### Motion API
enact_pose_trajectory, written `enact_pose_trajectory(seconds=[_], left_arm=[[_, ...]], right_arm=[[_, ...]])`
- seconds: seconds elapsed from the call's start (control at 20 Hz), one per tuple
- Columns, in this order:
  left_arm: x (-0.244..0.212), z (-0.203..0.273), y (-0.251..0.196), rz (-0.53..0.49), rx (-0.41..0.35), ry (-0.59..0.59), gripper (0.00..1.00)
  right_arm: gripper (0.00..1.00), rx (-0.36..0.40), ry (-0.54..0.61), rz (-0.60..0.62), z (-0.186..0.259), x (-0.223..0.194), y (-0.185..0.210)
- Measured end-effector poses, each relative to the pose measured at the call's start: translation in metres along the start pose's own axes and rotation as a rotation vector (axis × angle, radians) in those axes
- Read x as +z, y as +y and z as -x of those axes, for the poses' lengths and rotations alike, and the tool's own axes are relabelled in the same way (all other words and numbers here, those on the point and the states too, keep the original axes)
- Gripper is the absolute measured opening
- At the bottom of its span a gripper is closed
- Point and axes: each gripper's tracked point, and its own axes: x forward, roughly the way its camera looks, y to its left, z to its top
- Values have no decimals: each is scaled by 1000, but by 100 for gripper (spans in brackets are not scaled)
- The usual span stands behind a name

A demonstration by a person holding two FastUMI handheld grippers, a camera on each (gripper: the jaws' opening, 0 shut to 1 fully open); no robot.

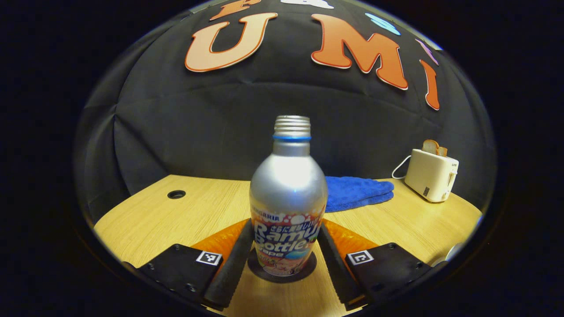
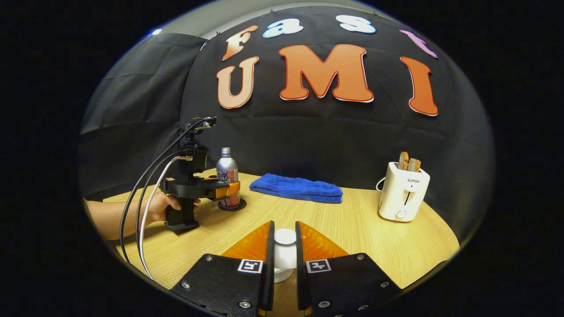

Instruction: Open the teacup lid with one hand, grasp the water bottle and pour water into the teacup with the other hand; after pouring, place the water bottle on the coaster and then close the teacup lid.

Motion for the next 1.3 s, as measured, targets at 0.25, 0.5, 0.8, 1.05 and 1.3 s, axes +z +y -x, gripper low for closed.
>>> enact_pose_trajectory(seconds=[0.25, 0.5, 0.8, 1.05, 1.3], left_arm=[[6, 4, 0, 2, 8, -28, 90], [19, 16, 1, -11, 4, -85, 90], [13, 25, 3, -32, 7, -61, 94], [13, 34, 0, -31, -3, -73, 95], [16, 45, -2, -31, -6, -90, 96]], right_arm=[[21, 24, 15, 0, -5, -6, 11], [21, 42, 37, 2, -11, -15, 22], [21, 55, 57, 11, -18, -23, 32], [21, 53, 61, 21, -27, -30, 32], [21, 41, 65, 26, -27, -41, 30]])
